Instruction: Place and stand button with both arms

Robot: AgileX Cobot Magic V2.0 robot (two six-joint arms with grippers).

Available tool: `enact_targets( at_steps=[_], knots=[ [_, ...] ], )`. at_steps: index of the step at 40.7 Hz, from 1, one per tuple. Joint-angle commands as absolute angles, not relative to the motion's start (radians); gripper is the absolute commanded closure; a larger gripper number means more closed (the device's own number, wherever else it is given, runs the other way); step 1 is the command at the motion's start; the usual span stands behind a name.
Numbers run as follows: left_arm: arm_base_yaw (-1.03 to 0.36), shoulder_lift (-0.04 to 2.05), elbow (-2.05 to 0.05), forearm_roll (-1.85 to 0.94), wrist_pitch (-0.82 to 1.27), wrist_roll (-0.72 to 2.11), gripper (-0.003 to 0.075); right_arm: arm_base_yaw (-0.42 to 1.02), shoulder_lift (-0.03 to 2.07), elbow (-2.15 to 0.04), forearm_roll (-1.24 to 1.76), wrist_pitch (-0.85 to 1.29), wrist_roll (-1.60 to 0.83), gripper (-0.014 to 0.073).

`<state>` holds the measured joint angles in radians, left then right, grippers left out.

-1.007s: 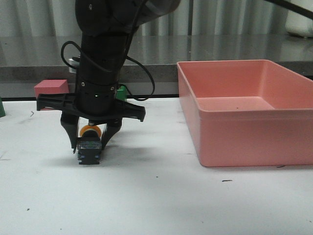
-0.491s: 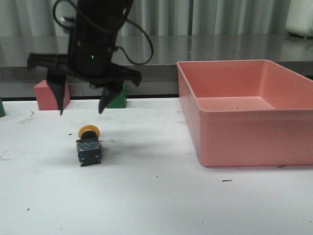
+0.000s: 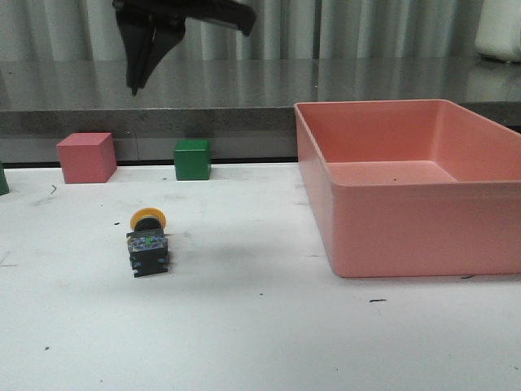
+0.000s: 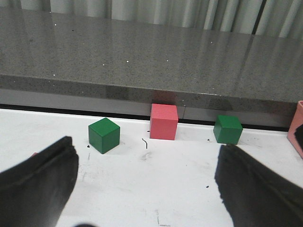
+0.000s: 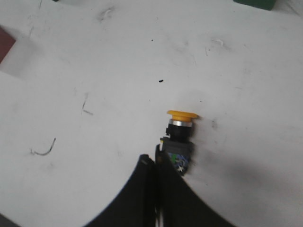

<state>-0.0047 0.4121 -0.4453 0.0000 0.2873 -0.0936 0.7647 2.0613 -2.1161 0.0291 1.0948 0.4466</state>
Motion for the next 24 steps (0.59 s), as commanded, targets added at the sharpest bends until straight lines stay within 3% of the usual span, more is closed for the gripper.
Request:
enact_targets(
  at_steps=[1,14,24],
  knots=[
    [-0.005,0.426,-0.481,0.0,0.212,-0.102,0.0157,0.746,1.939,-2.146,0.014,1.15,0.338,0.0655],
    [-0.005,0.426,-0.481,0.0,0.212,-0.102,0.0157,0.544,1.81,-2.117,0.014,1.34,0.195,0.0655],
    [-0.005,0.426,-0.481,0.0,0.212,-0.102,0.0157,0.337,1.622,-1.844,0.014,1.312,0.157,0.0655]
  ],
)
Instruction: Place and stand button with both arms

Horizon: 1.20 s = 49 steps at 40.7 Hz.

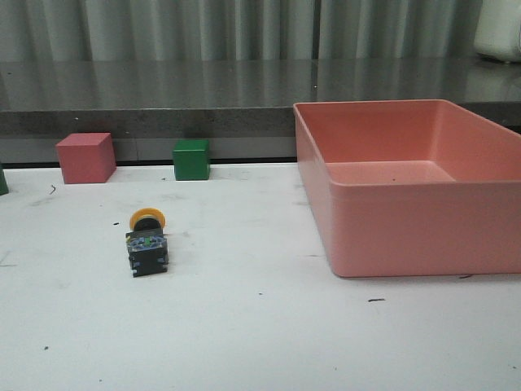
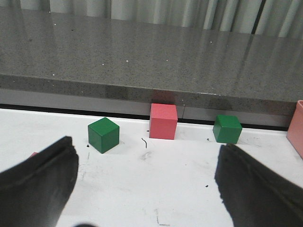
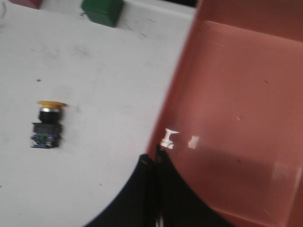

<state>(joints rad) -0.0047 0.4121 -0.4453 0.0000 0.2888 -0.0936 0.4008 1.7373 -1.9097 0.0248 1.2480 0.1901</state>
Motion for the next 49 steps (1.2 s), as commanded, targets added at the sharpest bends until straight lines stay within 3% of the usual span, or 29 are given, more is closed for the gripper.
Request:
enact_targets(
  at_steps=[1,11,31,38,49],
  knots=[
    [-0.005,0.426,-0.481,0.0,0.212,-0.102,0.0157,0.318,1.602,-1.798,0.014,1.303,0.151,0.0655],
    [-0.005,0.426,-0.481,0.0,0.212,-0.102,0.0157,0.156,1.355,-1.37,0.014,1.147,0.143,0.0655],
    [-0.005,0.426,-0.481,0.0,0.212,-0.102,0.0157,0.143,0.825,-0.645,-0.042,0.639,0.143,0.0655],
    [-0.005,0.426,-0.481,0.0,0.212,-0.102,0.0157,0.143,0.578,-0.494,-0.044,0.447,0.143,0.0655],
    [-0.005,0.428,-0.481,-0.019,0.208,-0.102,0.0157,0.143,0.249,-0.43,-0.115,0.406,0.143,0.0655]
  ],
)
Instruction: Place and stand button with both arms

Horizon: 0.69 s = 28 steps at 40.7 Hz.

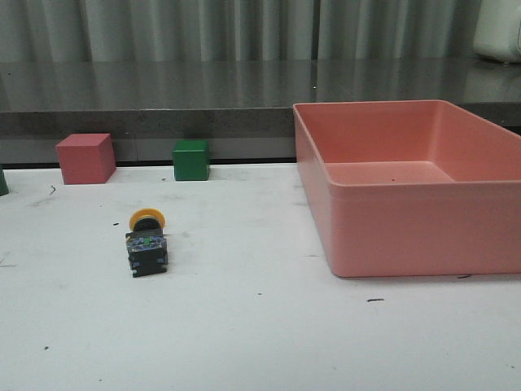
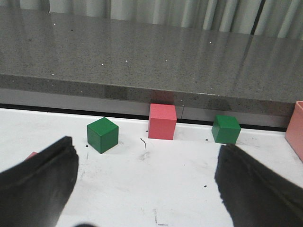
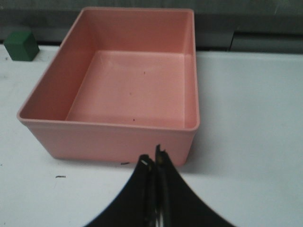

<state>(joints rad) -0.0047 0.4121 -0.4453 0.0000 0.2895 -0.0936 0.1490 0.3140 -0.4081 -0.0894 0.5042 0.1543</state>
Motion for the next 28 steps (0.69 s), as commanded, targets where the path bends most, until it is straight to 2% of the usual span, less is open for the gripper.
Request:
enact_targets(
  at_steps=[1,12,20,28],
  knots=[
    [-0.005,0.432,-0.483,-0.019,0.21,-0.102,0.0157,0.143,0.224,-0.43,-0.115,0.408,0.143,0.0655],
    [-0.042,0.588,-0.534,-0.09,0.211,-0.102,0.0157,0.143,0.138,-0.43,-0.115,0.41,0.143,0.0655],
    [-0.173,0.798,-0.642,-0.09,0.22,-0.102,0.0157,0.143,0.138,-0.43,-0.115,0.41,0.143,0.0655],
    [-0.314,1.088,-0.846,-0.126,0.434,-0.102,0.0157,0.143,0.138,-0.43,-0.115,0.41,0.143,0.0655]
  ],
)
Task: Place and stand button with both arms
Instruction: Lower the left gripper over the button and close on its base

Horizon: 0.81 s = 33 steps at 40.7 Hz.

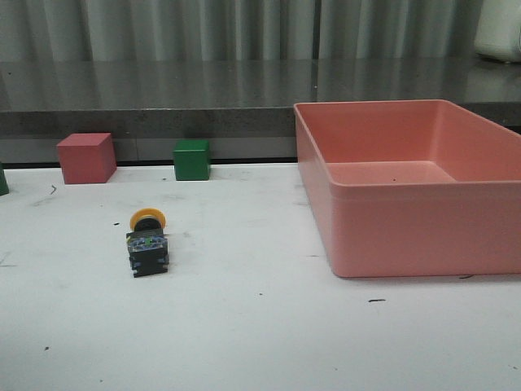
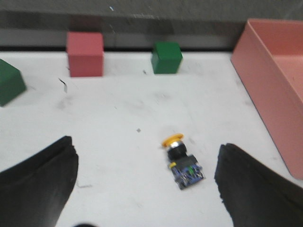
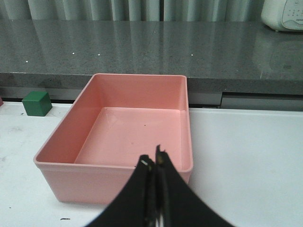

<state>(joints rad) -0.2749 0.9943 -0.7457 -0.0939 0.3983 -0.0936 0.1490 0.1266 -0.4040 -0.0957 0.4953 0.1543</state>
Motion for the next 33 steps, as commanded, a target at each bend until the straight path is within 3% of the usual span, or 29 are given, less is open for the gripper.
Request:
enact_targets(
  at_steps=[1,8,33],
  knots=[
    [-0.325,1.119,-0.88,-0.135,0.465,-0.102,0.0157,0.143,0.138,-0.43,-0.115,0.41,0.143,0.0655],
    [-0.357,1.364,-1.087,-0.166,0.684,-0.102,0.0157,0.143,0.138,-0.43,-0.115,0.41,0.143,0.0655],
    [-0.356,1.894,-1.505,-0.177,1.026,-0.154,0.0157,0.143,0.138,-0.43,-0.115,0.41,0.143,0.0655]
  ],
)
